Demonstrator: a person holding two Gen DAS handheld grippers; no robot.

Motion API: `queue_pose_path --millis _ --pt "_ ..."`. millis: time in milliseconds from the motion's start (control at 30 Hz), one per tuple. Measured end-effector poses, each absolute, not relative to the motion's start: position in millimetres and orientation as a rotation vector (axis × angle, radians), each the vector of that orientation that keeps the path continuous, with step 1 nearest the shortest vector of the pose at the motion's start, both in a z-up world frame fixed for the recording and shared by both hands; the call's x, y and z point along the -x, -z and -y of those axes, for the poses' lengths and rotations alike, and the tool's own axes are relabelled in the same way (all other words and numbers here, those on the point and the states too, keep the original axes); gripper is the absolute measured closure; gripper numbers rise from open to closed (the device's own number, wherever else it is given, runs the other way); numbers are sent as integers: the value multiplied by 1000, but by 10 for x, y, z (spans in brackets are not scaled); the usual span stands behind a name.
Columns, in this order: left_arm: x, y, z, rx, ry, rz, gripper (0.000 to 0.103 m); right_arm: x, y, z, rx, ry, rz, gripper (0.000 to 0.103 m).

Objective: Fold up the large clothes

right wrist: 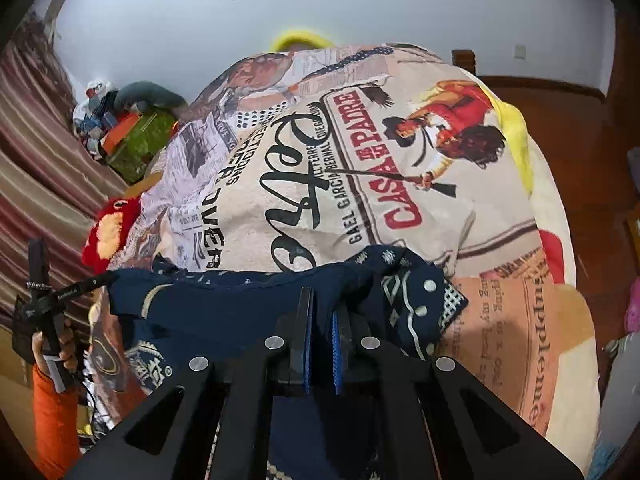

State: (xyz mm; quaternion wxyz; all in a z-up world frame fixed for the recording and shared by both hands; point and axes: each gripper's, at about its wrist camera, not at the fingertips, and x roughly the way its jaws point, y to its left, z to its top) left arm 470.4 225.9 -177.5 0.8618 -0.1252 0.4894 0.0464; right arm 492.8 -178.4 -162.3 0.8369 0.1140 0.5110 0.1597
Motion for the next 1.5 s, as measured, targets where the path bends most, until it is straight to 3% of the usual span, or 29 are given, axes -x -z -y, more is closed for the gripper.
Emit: queue_pose_path --millis 200,433,500,533,567,633,833,1100,1500 --pt "-4538 1744 -2403 195 -166 -999 30 -4836 1539 2001 -150 -220 -1051 100" --pt "-4380 1783 -1832 75 -22 -988 30 -4683 1423 1991 -127 -247 -1015 96" --pt "-4370 1888 -1616 42 31 -1010 30 -4648 1441 1865 -115 -275 -1017 86" --pt "-4360 1941 -1523 26 49 -1021 30 -4628 1455 1785 -111 -296 -1017 69" --pt "-4359 2000 -1445 12 64 -1033 30 -4607 1464 1715 -109 -316 -1012 46" --pt "-4369 2161 -1249 -37 92 -1067 30 -4549 1493 1528 -93 -369 -982 32" --pt "-4524 2462 -992 -189 36 -1080 30 -4625 1816 932 53 -441 -1044 32" --pt "-4929 2344 -1330 -151 -67 -1024 29 -4978 2134 633 212 -418 -1069 31" --pt "-4959 1898 -2003 102 -181 -959 29 -5411 1925 1036 -32 -255 -1045 31"
